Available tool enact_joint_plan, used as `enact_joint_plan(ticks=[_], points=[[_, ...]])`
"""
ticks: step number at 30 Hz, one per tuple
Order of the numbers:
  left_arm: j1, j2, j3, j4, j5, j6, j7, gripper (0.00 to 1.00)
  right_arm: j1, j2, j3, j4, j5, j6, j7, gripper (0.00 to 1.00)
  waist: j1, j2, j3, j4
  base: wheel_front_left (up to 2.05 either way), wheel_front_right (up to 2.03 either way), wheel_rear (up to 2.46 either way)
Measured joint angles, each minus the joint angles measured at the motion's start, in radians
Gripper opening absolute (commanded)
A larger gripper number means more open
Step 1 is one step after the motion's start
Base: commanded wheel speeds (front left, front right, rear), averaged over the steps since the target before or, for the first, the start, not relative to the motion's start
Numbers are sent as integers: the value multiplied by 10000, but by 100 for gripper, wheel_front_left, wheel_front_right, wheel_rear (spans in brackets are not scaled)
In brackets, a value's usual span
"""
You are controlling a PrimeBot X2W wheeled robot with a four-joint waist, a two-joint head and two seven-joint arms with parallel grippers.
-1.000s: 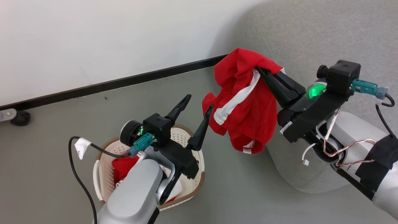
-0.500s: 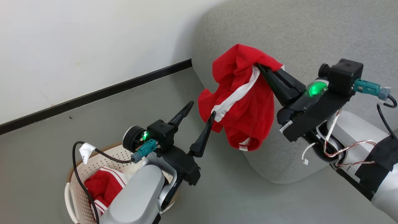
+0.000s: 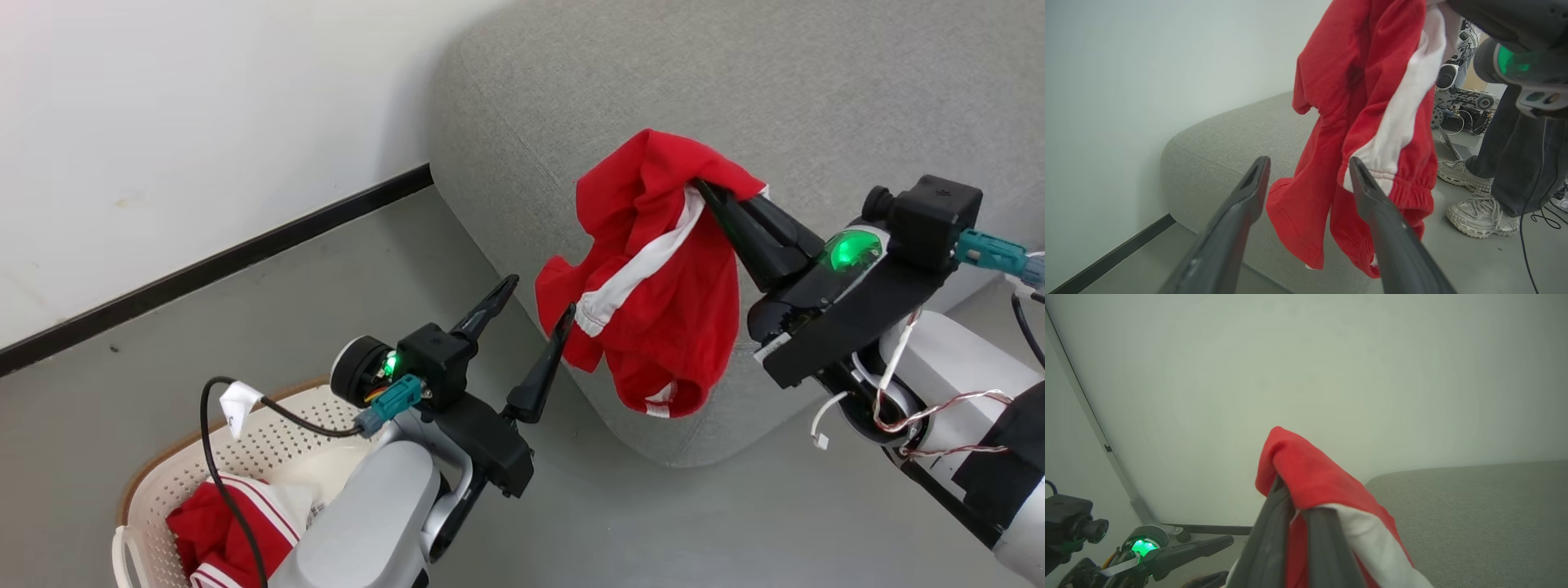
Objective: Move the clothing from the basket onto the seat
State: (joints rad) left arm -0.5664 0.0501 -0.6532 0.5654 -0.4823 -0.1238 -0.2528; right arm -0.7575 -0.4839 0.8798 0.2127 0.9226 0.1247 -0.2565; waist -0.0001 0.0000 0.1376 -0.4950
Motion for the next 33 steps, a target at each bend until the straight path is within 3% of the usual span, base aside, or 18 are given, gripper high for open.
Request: enact_joint_plan(ticks=[10, 18, 33], points=[[-2, -25, -105, -38, 0, -8, 0, 100, 100, -259, -1133, -169, -575, 0, 0, 0, 0, 0, 318, -281, 0, 0, 0], [-2, -23, -311, -88, 127, -8, 0, 100, -450, -863, -2800, 506, -1187, -105, -2, 0, 0, 0, 752, -336, 0, 0, 0], [-500, 0, -803, -151, 531, -10, 0, 100, -1539, -1461, -4527, 1524, -1795, -102, -2, 0, 1, 1, 2151, -163, 0, 0, 0]])
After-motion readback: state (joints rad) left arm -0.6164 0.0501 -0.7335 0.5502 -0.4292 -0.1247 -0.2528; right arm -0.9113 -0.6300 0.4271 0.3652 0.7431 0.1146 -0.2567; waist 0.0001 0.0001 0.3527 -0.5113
